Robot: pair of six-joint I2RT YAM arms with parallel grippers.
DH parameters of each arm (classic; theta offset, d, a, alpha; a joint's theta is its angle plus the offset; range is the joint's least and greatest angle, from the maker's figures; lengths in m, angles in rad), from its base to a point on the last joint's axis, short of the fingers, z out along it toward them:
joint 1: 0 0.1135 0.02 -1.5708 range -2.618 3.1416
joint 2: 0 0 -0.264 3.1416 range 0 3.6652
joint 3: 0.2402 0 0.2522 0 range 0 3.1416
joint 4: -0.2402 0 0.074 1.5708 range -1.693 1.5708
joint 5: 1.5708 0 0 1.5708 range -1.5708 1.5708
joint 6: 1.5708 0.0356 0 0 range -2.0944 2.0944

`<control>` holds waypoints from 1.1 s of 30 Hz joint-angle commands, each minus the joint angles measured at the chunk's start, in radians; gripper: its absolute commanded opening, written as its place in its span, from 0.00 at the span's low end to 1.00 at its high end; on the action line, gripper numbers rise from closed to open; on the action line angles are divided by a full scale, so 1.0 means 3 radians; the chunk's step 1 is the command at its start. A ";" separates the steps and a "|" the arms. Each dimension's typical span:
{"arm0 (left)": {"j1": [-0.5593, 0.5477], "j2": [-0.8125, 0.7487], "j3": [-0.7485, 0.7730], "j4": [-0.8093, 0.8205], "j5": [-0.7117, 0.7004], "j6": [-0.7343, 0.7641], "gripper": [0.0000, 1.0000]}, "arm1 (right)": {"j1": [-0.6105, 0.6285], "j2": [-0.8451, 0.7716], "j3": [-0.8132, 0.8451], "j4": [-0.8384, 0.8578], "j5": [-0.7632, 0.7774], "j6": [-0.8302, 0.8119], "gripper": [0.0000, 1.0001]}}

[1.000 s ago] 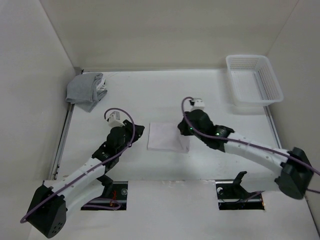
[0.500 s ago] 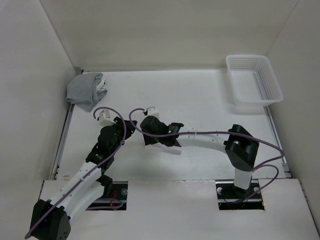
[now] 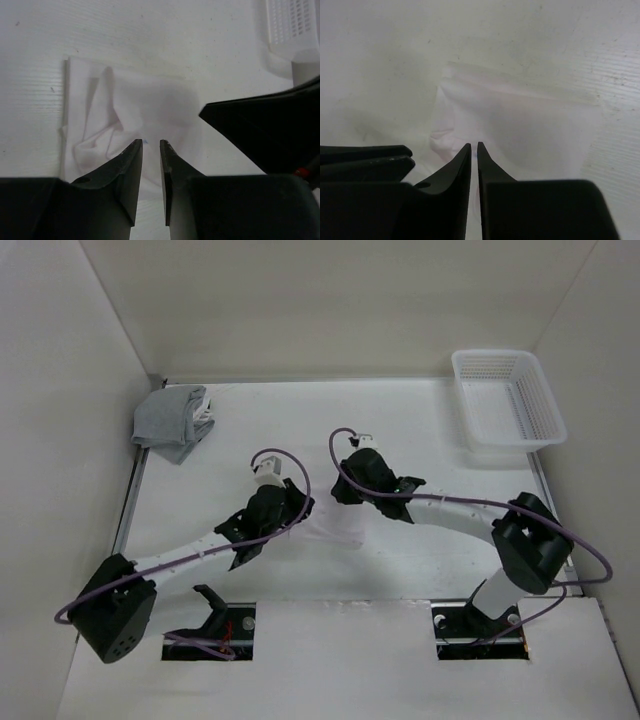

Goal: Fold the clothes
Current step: Fold the tank top

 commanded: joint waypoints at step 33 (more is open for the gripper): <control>-0.0417 -0.0627 -0.0398 -0.0346 -0.0467 -0.0077 0.19 | -0.0299 0.0991 0.1059 0.0012 -0.0583 -0.0348 0.48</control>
